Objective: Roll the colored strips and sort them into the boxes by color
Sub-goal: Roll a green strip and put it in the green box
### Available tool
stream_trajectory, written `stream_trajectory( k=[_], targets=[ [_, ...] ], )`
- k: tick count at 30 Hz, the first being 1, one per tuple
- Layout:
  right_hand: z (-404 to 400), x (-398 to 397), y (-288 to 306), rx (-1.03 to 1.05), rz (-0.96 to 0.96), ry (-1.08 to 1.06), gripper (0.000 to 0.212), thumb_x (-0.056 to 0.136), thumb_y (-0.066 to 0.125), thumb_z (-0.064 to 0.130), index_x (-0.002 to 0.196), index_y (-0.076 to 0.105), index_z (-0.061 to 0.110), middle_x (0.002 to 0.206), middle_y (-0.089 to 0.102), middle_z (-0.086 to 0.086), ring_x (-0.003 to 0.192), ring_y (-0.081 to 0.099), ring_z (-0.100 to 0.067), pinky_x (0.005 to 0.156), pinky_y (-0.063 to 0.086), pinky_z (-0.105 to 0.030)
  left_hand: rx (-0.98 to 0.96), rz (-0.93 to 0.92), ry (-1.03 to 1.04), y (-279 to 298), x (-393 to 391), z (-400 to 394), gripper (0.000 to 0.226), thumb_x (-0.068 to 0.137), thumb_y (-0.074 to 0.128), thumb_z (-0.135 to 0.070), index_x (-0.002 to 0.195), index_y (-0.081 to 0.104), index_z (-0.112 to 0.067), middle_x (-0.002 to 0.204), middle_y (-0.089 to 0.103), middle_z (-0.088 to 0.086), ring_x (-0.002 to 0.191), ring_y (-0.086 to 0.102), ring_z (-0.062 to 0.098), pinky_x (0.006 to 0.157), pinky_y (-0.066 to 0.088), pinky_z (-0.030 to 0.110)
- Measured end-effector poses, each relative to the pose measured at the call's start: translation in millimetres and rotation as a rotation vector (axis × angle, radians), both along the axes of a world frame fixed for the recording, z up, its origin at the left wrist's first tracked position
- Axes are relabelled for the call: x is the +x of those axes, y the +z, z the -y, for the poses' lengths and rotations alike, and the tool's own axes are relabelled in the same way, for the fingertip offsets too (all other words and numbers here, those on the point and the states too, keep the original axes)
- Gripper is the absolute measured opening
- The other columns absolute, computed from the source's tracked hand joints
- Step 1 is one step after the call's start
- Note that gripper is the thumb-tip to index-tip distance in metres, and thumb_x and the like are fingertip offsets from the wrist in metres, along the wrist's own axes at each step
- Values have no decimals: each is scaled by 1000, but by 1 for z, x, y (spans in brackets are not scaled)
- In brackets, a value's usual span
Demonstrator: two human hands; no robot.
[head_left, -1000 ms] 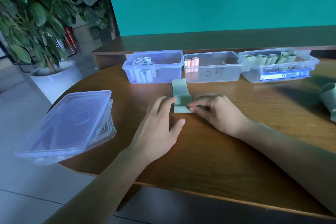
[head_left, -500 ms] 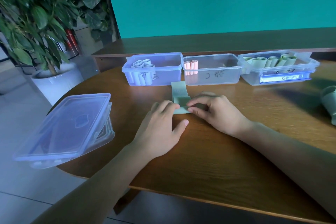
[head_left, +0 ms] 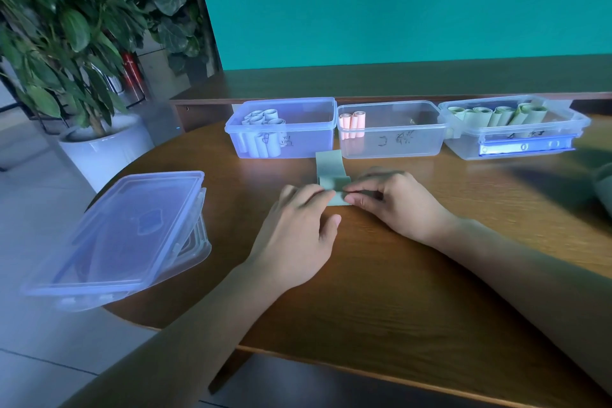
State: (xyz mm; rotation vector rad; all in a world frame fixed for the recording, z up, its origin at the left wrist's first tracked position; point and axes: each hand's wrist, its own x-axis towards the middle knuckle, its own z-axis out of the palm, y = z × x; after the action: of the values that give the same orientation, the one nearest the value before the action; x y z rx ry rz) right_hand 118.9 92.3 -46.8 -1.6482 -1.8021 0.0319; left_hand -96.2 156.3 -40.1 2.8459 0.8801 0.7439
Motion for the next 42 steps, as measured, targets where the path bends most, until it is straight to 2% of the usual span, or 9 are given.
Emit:
stream_trajectory(
  k=[3, 9, 12, 17, 26, 30, 33, 37, 42],
  targets=[
    [-1, -1, 1, 23, 38, -21, 34, 96, 58, 45, 120, 73, 25, 116, 66, 12, 101, 63, -8, 87, 57, -41, -4, -36, 17, -1, 2, -2, 51, 102, 44, -46, 148, 45, -25, 150, 44, -9, 133, 38, 16, 108, 43, 39],
    [0, -2, 2, 51, 65, -20, 28, 94, 62, 40, 114, 73, 24, 111, 65, 11, 97, 62, -8, 82, 57, -38, -17, -73, 33, -2, 6, -7, 54, 103, 39, -49, 152, 39, -26, 154, 39, -10, 134, 35, 18, 110, 39, 40],
    [-3, 0, 2, 46, 57, -31, 26, 96, 63, 39, 115, 74, 25, 113, 66, 11, 98, 62, -8, 83, 57, -40, -21, -59, 35, -1, 10, -9, 54, 103, 41, -48, 151, 42, -23, 152, 43, -8, 132, 37, 18, 110, 40, 40],
    [-8, 4, 2, 37, 38, -28, 19, 99, 63, 35, 110, 76, 26, 109, 71, 12, 96, 64, -8, 84, 56, -42, 2, 24, 13, 2, 11, -10, 40, 102, 48, -37, 136, 59, -20, 137, 58, -5, 123, 45, 15, 104, 46, 37],
    [-11, 4, 2, 102, 46, -46, 22, 98, 64, 34, 112, 75, 22, 110, 71, 9, 95, 66, -12, 85, 56, -37, -22, -4, 41, 2, 16, -14, 43, 103, 46, -36, 143, 52, -22, 144, 52, -7, 128, 42, 19, 106, 44, 40],
    [-13, 6, 0, 61, 38, -64, 27, 93, 69, 42, 115, 73, 26, 114, 69, 11, 94, 61, -5, 86, 54, -35, -33, -37, 54, 1, 20, -17, 47, 103, 44, -37, 148, 46, -21, 149, 47, -7, 130, 39, 20, 110, 40, 41],
    [-15, 7, 0, 45, 50, -72, 26, 93, 71, 37, 117, 72, 26, 116, 69, 11, 93, 56, 0, 87, 53, -33, -30, -27, 49, 1, 22, -20, 48, 103, 46, -38, 147, 46, -20, 148, 48, -4, 132, 37, 19, 110, 40, 40],
    [-20, 9, 1, 40, 71, -90, 29, 96, 67, 37, 120, 73, 23, 120, 70, 6, 93, 56, -3, 89, 54, -36, -15, 40, 50, 2, 23, -20, 42, 101, 50, -35, 139, 54, -18, 139, 52, -2, 127, 40, 17, 104, 47, 39],
    [-24, 8, 0, 48, 92, -114, 30, 98, 64, 38, 122, 73, 22, 121, 69, 4, 97, 63, -12, 87, 55, -40, -3, 8, 57, 1, 25, -22, 44, 102, 49, -35, 142, 51, -19, 144, 50, -4, 129, 40, 19, 108, 42, 37]
  ],
)
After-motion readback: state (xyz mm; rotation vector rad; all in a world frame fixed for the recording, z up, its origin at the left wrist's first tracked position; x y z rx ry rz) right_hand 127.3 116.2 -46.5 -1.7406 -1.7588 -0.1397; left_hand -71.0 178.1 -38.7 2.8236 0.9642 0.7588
